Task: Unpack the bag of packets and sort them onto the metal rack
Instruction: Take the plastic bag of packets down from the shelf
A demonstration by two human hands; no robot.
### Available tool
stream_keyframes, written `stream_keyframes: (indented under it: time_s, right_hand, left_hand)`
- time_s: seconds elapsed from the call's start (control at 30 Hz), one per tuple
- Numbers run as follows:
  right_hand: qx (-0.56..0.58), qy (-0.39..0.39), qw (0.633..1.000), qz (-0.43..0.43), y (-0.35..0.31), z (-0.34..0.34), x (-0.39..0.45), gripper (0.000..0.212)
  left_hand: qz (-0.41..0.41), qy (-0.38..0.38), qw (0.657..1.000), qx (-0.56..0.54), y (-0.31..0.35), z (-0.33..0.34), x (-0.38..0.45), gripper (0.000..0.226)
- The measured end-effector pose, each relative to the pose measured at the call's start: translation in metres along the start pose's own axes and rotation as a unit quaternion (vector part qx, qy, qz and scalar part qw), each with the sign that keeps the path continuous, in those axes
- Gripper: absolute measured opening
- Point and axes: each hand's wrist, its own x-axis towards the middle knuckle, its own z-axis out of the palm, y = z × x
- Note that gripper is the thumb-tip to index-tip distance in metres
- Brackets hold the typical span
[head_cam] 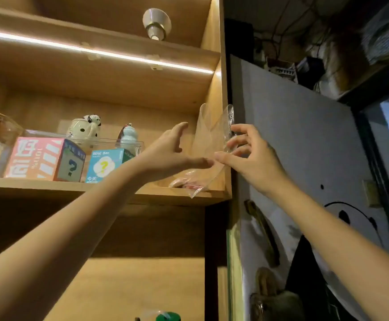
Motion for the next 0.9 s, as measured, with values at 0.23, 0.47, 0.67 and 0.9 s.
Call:
stream_keyframes:
  time_s: [0.23,0.47,0.67,0.9]
  right_hand:
    - [0.130,0.060,0.968,0.207,0.040,0.019,0.021,0.081]
    - [0.145,0.017,0.953,0.265,0.043,0.033,0.043,0.087]
    - [0.070,0.064,0.959,0.266,0.049,0.041,0.056,0.049]
    - [-0.059,0.135,0.966,0.214,0.061,0.050,0.064,0.012]
  left_hand:
    - [-0.031,-0.040,0.999,-0.019,-0.027,0.034,0.035,0.113]
    - [-0.013,-0.058,0.995,0.078,-0.042,0.073,0.058,0.091]
    - [0.025,-0.051,0.984,0.168,-0.049,0.088,0.061,0.059]
    - [0.064,-0.035,0.966,0.249,-0.051,0.095,0.059,0.066]
